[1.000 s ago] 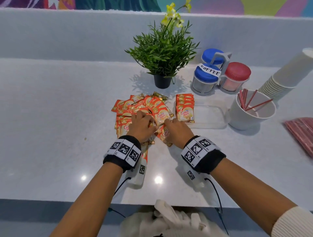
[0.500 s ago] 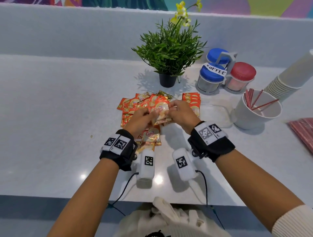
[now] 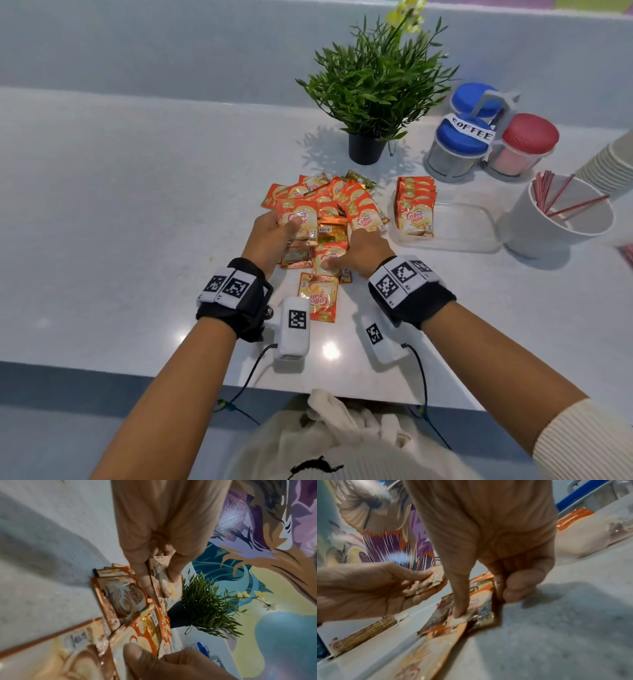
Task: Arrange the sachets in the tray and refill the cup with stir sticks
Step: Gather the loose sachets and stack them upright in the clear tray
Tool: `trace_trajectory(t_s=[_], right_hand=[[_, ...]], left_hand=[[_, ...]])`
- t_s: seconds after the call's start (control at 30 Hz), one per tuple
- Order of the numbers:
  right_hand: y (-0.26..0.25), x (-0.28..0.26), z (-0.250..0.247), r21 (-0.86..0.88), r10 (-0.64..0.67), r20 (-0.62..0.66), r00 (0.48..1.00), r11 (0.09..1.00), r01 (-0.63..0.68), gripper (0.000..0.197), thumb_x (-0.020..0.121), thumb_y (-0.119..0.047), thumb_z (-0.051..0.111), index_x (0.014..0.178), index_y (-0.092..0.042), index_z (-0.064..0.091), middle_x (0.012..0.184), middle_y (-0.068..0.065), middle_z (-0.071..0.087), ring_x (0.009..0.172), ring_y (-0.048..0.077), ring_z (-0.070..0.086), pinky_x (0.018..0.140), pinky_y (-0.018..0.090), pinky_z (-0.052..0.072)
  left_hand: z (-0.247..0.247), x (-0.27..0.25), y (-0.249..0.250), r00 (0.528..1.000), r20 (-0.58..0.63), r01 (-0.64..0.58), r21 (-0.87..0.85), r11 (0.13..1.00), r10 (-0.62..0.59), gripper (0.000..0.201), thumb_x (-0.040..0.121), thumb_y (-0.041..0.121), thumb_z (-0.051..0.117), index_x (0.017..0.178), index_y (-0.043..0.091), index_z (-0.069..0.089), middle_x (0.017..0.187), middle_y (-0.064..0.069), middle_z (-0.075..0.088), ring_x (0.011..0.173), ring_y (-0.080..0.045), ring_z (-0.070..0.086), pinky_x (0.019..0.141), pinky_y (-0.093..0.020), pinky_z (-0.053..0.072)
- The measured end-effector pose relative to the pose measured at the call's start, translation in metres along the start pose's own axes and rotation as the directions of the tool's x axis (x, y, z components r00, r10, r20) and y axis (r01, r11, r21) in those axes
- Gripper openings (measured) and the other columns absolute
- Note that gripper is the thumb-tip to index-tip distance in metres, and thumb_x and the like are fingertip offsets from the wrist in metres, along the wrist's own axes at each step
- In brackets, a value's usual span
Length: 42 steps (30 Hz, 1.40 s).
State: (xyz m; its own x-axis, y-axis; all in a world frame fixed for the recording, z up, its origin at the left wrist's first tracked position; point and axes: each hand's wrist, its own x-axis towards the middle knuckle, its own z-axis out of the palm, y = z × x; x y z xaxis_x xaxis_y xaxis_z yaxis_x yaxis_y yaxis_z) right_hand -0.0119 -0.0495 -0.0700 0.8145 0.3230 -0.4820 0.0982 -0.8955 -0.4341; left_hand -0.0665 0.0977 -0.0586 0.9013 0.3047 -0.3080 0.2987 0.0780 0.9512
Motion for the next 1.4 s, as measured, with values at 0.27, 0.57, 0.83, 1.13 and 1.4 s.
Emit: trace_trajectory(t_s=[0.27, 0.57, 0.83, 1.13, 1.4], right_hand=[[0.005, 0.008, -0.007, 0.102, 0.083, -0.033, 0.996, 0.992, -0.079, 0.042, 0.077, -0.024, 0.074, 0.057, -0.009, 0.041, 0.059, 0.005, 0.045, 0.059, 0.021, 0.047, 0.053, 0.026, 0.038], [0.002, -0.004, -0.038, 0.615, 0.024, -0.288, 0.957, 0.771, 0.165, 0.031, 0.079, 0.001, 0.068, 0.059, -0.011, 0.048, 0.056, 0.005, 0.049, 0.047, 0.015, 0.046, 0.044, 0.023, 0.039], [-0.023, 0.0, -0.018, 0.603, -0.051, -0.278, 0.959, 0.768, 0.216, 0.023, 0.083, -0.004, 0.065, 0.105, -0.001, 0.061, 0.055, 0.004, 0.055, 0.031, 0.001, 0.049, 0.04, 0.016, 0.044], [-0.017, -0.01, -0.002, 0.406, -0.178, -0.09, 0.98, 0.892, 0.2, 0.011, 0.088, -0.012, 0.061, 0.084, -0.002, 0.061, 0.064, 0.003, 0.057, 0.053, 0.014, 0.056, 0.052, 0.022, 0.05], [-0.008, -0.021, 0.032, -0.118, -0.245, 0.137, 0.96, 0.958, 0.262, 0.065, 0.063, -0.027, 0.084, 0.112, -0.01, 0.044, 0.103, 0.004, 0.043, 0.095, 0.019, 0.041, 0.079, 0.034, 0.039]], left_hand=[[-0.007, -0.002, -0.006, 0.999, -0.027, 0.037, -0.047, 0.998, -0.039, 0.02, 0.095, 0.007, 0.049, 0.109, 0.003, 0.061, 0.092, -0.006, 0.067, 0.078, -0.016, 0.066, 0.069, -0.03, 0.058], [0.001, -0.001, -0.002, 0.997, -0.039, 0.069, -0.04, 0.997, -0.071, 0.023, 0.097, 0.013, 0.043, 0.111, 0.004, 0.06, 0.111, -0.016, 0.066, 0.099, -0.03, 0.064, 0.091, -0.046, 0.051], [0.018, -0.012, 0.005, 0.994, 0.077, 0.086, -0.119, 0.989, -0.077, 0.022, 0.1, 0.021, 0.039, 0.111, 0.01, 0.054, 0.096, -0.005, 0.065, 0.084, -0.015, 0.064, 0.065, -0.021, 0.056], [0.006, -0.017, -0.009, 0.998, -0.033, 0.052, -0.03, 0.998, -0.053, 0.026, 0.095, 0.004, 0.043, 0.118, 0.001, 0.055, 0.113, -0.02, 0.064, 0.095, -0.031, 0.064, 0.079, -0.041, 0.057], [0.003, -0.023, -0.017, 0.995, -0.084, 0.052, -0.079, 0.996, -0.058, 0.024, 0.095, 0.004, 0.043, 0.113, 0.004, 0.058, 0.11, -0.022, 0.064, 0.098, -0.037, 0.064, 0.082, -0.051, 0.054]])
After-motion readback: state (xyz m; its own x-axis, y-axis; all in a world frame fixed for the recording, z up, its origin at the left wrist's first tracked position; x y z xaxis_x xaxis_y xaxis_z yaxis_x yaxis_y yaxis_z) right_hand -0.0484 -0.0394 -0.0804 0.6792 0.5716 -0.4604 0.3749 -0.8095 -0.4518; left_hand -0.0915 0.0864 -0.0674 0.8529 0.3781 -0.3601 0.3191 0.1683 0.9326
